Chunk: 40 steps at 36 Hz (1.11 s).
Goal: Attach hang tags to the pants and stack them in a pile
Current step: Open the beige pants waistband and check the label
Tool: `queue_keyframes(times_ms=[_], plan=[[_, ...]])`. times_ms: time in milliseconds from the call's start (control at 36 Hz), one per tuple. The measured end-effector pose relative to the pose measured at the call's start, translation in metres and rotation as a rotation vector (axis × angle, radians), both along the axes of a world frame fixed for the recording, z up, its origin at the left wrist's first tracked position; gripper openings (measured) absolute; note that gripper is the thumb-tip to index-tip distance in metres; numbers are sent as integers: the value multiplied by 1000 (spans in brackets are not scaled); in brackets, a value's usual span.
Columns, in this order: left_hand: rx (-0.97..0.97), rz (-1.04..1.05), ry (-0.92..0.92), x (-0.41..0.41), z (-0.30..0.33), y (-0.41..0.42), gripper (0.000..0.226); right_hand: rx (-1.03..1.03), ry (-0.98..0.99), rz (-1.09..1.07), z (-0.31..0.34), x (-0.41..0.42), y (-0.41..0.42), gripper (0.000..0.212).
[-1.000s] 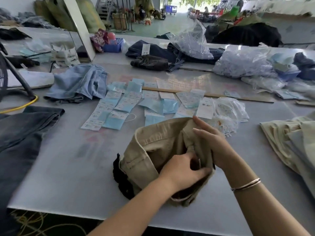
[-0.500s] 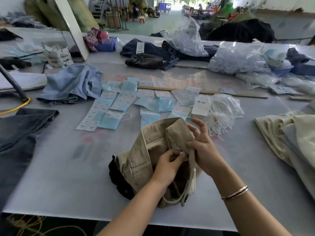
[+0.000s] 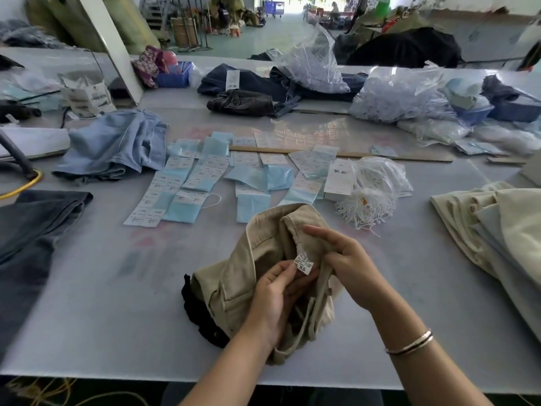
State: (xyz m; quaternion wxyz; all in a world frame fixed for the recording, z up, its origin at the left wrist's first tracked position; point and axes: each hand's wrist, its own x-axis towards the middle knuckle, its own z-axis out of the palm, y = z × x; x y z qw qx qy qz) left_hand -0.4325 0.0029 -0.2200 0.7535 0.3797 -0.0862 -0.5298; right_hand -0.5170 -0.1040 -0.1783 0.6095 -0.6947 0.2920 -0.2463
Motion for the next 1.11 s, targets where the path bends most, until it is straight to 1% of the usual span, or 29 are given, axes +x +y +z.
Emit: queue_keyframes(times_ms=[83, 139, 167, 194, 250, 278, 306, 333, 361, 417, 444, 472, 500, 528, 556, 611, 639, 667, 694, 722, 750, 806, 833, 889, 917, 972, 1028, 1056, 1111], plan=[[25, -4, 8, -4, 3, 2, 20, -5, -16, -20, -4, 2, 1, 75], [77, -13, -111, -2, 7, 4, 13, -47, -6, -11, -3, 2, -1, 75], [121, -23, -280, 2, 10, 7, 17, -84, 5, -4, -2, 2, -2, 75], [172, -40, -528, 9, 13, 11, 20, -118, 21, -5, -1, 1, -5, 75], [279, -99, -1176, 29, 23, 22, 24, -182, 56, -22, 5, -4, -14, 71], [327, -147, -1494, 41, 31, 29, 31, -221, 87, -26, 11, -8, -19, 67], [364, -208, -1739, 52, 42, 37, 39, -272, 127, -20, 17, -12, -26, 63], [377, -267, -1914, 64, 54, 43, 48, -331, 182, 16, 25, -18, -34, 56], [379, -323, -2029, 76, 65, 48, 56, -393, 237, 89, 34, -23, -42, 45], [390, -357, -2184, 104, 81, 56, 62, -525, 367, 284, 53, -34, -56, 18], [426, -350, -2243, 121, 87, 59, 62, -634, 482, 357, 60, -39, -61, 26], [493, -341, -2277, 138, 91, 63, 60, -774, 624, 402, 66, -43, -67, 44], [583, -341, -2286, 156, 93, 65, 56, -924, 772, 408, 71, -45, -71, 58], [686, -352, -2287, 172, 93, 68, 52, -1065, 883, 392, 74, -46, -72, 64], [775, -352, -2303, 183, 94, 69, 49, -1158, 932, 360, 77, -46, -74, 62], [890, -308, -2331, 193, 92, 68, 60, -1164, 808, 279, 82, -46, -77, 33], [938, -267, -2339, 194, 92, 66, 69, -1114, 702, 227, 84, -46, -78, 27], [979, -209, -2337, 191, 94, 63, 75, -1045, 607, 159, 85, -44, -78, 32], [999, -130, -2308, 186, 97, 60, 73, -951, 514, 82, 86, -41, -78, 34], [970, -29, -2218, 182, 102, 56, 59, -835, 423, -3, 87, -36, -75, 30], [892, 51, -2064, 178, 106, 52, 45, -723, 336, -90, 89, -30, -72, 25], [763, 124, -1765, 169, 116, 44, 39, -526, 203, -252, 91, -14, -64, 20], [710, 149, -1687, 164, 122, 39, 35, -472, 157, -312, 92, -6, -58, 19], [643, 182, -1561, 152, 135, 27, 28, -463, 58, -383, 97, 10, -41, 19], [600, 189, -1450, 143, 140, 21, 29, -450, 6, -375, 101, 19, -30, 19], [471, 144, -1121, 124, 149, 10, 33, -389, -93, -241, 106, 38, -4, 24], [310, -29, -759, 103, 157, 2, 39, -353, -146, -96, 109, 58, 20, 20], [207, -118, -621, 96, 159, -1, 49, -331, -159, -43, 111, 65, 29, 21], [57, -187, -499, 89, 158, -6, 65, -276, -191, 37, 114, 71, 37, 42]])
